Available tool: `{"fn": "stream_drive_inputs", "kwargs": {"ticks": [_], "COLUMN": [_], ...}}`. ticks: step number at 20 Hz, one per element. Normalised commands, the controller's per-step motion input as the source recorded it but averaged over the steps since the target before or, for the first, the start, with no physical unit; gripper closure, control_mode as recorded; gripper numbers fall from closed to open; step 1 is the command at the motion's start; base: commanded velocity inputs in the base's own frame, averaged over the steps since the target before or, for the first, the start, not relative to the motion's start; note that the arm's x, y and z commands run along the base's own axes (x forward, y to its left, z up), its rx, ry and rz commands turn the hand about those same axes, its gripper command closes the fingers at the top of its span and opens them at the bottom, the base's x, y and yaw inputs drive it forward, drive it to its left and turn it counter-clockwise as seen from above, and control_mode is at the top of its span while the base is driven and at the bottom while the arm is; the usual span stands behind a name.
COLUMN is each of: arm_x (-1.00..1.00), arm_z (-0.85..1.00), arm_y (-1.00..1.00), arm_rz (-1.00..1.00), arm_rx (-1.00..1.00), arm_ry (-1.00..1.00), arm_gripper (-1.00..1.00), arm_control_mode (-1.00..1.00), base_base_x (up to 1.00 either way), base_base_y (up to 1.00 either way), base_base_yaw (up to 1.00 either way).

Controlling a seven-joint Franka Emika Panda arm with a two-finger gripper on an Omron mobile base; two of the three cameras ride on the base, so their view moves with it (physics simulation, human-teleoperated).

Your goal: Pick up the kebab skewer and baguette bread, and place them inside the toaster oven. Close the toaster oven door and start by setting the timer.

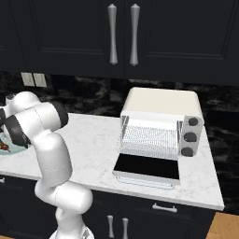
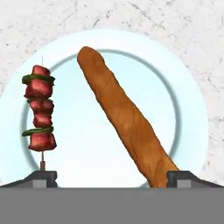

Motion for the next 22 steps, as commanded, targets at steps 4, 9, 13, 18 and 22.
{"fn": "stream_drive_inputs", "kwargs": {"ticks": [4,9,13,18,22], "arm_x": [0.18,0.31,0.23,0.16,0.02], "arm_z": [-0.23,-0.19,-0.17,-0.21,-0.32], "arm_y": [0.39,0.25,0.17,0.00,-0.01], "arm_rz": [0.04,0.03,0.01,0.02,0.03], "arm_rx": [-0.13,-0.13,-0.12,-0.05,0.00], "arm_ry": [0.04,0.00,0.00,0.00,0.00], "arm_gripper": [-1.00,-1.00,-1.00,-1.00,-1.00], "arm_control_mode": [-1.00,-1.00,-1.00,-1.00,-1.00], "base_base_x": [0.00,0.00,0.00,0.00,0.00], "base_base_y": [0.00,0.00,0.00,0.00,0.00], "base_base_yaw": [0.00,0.00,0.00,0.00,0.00]}}
